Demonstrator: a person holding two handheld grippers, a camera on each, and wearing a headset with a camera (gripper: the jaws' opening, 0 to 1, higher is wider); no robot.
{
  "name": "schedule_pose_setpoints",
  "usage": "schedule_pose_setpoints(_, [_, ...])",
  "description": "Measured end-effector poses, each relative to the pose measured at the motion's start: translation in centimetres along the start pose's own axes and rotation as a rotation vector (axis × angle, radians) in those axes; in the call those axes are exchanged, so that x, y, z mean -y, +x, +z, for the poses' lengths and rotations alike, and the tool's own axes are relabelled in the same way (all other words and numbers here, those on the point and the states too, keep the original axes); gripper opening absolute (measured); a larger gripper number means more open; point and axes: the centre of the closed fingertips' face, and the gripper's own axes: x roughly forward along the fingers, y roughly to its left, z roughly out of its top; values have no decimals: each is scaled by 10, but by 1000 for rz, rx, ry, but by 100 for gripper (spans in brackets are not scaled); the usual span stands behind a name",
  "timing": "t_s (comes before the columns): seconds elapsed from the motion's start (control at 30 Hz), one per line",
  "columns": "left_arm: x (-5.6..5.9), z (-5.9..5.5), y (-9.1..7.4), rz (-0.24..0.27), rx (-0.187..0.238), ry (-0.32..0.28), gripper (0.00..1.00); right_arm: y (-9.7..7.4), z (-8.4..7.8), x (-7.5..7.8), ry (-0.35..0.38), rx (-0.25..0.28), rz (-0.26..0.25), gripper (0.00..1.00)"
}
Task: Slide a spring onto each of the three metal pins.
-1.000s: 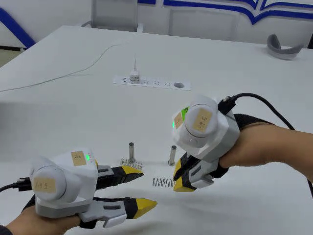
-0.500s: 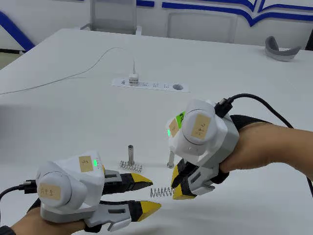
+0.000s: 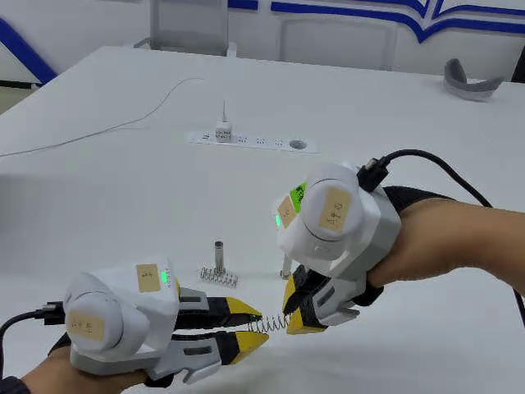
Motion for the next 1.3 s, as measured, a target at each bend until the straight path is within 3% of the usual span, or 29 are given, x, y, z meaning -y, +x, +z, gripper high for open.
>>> schedule_pose_setpoints(0.9, [2,3,2,-5,10,5,11,-15,43,-1,-40,101,-25,12])
schedule_pose_setpoints(1.17, [4,2,3,-11,13,3,11,-13,44,-3,-36,101,-19,12])
schedule_pose_setpoints(1.3, [4,3,2,-9,18,-1,11,-11,41,-6,-22,91,1,17])
